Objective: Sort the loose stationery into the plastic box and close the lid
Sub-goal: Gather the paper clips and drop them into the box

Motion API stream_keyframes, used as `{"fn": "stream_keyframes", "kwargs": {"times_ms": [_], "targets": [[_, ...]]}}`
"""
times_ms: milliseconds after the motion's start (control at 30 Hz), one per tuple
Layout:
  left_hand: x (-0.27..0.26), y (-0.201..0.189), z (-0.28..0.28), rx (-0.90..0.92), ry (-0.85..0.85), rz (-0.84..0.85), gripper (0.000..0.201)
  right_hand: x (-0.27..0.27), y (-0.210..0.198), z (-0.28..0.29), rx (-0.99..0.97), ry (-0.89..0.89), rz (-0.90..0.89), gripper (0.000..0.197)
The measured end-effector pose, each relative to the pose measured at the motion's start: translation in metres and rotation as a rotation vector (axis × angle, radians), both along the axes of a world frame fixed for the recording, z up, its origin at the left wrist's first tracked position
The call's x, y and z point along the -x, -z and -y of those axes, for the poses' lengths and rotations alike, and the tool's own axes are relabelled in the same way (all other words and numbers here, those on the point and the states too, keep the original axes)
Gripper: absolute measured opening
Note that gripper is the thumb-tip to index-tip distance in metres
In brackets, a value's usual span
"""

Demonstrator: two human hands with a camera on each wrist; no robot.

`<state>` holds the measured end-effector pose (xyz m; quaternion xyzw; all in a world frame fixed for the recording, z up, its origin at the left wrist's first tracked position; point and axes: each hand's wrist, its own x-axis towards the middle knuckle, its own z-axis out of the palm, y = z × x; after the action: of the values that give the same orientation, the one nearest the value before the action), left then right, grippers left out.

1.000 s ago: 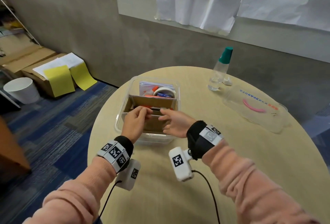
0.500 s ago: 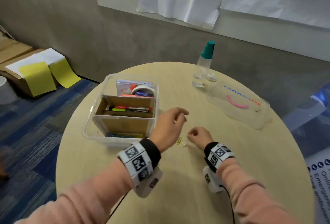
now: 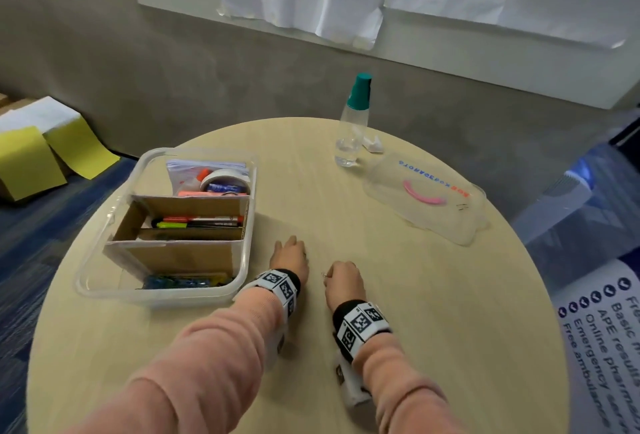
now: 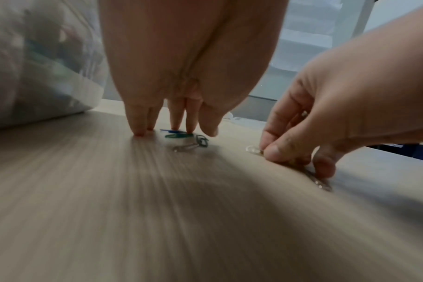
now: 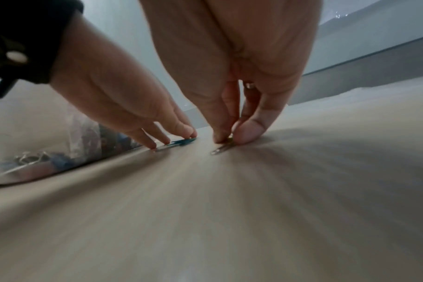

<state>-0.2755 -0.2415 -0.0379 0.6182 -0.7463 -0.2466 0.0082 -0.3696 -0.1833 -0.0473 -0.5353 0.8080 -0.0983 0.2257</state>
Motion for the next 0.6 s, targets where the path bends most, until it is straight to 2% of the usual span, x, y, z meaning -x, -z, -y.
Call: {"fn": "stream_keyframes", "kwargs": {"times_ms": [67,267,433,600], "targets": [[-0.003,0.004,-0.003,0.033,0.005,-0.011,0.023,0.007,0.001,-0.003,0.009,-0.008,0.009,0.026],[-0.02,0.008,-0.017,0.106,0.009,-0.04,0.025,0.02,0.006,-0.011,-0.044,-0.019,-0.001,0.025],[-0.029,0.003,-0.029,0.111,0.096,0.023,0.026,0.016,0.006,-0.019,-0.043,-0.016,0.018,0.026],[-0.032,0.002,-0.042,0.113,0.239,0.138,0.026,0.013,0.007,-0.031,0.041,0.076,0.083,0.027]]}}
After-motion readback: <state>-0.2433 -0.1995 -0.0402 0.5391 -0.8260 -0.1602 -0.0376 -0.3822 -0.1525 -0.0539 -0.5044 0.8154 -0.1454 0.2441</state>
